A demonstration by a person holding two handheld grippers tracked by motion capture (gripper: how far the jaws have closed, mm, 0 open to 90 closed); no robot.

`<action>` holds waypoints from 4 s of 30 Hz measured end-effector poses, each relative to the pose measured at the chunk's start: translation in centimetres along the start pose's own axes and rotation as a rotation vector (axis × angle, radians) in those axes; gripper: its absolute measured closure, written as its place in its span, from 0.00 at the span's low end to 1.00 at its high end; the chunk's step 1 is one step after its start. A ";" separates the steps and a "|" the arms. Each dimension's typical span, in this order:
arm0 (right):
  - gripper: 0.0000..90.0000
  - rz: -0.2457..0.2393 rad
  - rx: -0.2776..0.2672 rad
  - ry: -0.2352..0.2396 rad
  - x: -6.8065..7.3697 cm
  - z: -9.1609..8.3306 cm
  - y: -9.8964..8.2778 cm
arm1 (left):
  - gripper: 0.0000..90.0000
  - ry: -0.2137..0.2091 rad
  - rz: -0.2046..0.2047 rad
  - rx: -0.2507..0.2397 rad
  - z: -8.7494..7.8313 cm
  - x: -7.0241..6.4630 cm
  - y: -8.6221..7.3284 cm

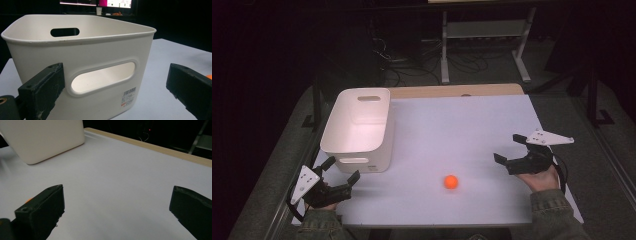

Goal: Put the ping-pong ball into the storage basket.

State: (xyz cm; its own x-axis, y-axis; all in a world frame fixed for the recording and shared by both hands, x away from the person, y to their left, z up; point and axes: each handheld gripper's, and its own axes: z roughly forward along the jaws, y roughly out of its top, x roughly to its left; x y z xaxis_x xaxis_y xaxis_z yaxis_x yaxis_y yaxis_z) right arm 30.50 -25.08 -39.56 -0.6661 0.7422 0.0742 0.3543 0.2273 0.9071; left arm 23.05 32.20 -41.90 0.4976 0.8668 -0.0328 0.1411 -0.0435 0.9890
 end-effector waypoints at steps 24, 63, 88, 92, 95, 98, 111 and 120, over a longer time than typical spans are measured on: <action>0.00 -0.067 0.065 0.108 2.1 1.9 2.4 | 0.02 -0.005 0.001 -0.003 0.0 0.0 0.0; 0.00 -0.142 0.200 0.253 5.9 5.7 2.9 | 0.02 -0.014 -0.001 -0.007 -0.1 -0.2 0.0; 0.00 -0.157 0.286 0.314 7.1 7.3 2.3 | 0.02 -0.015 0.003 -0.006 -0.1 -0.2 0.1; 0.00 -0.170 0.304 0.316 7.4 7.6 2.2 | 0.02 -0.016 0.002 -0.005 -0.1 -0.2 0.1; 0.00 -0.173 0.321 0.324 7.6 8.0 2.0 | 0.02 -0.017 0.002 -0.005 -0.2 -0.2 0.1; 0.00 -0.176 0.329 0.327 7.7 8.1 1.9 | 0.02 -0.017 0.002 -0.005 -0.1 -0.2 0.1; 0.00 -0.183 0.367 0.342 8.2 9.0 1.3 | 0.02 -0.019 0.003 -0.005 -0.2 -0.2 0.1; 0.00 -0.192 0.390 0.353 8.6 9.5 0.8 | 0.02 -0.021 0.003 -0.005 -0.2 -0.3 0.1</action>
State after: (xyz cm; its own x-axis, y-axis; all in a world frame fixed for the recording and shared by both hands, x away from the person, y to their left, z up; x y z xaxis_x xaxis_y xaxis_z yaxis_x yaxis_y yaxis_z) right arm 31.35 -12.52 -42.12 -0.8982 0.4237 0.1172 0.3764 0.6037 0.7028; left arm 22.79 32.05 -41.82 0.5162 0.8559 -0.0326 0.1353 -0.0439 0.9898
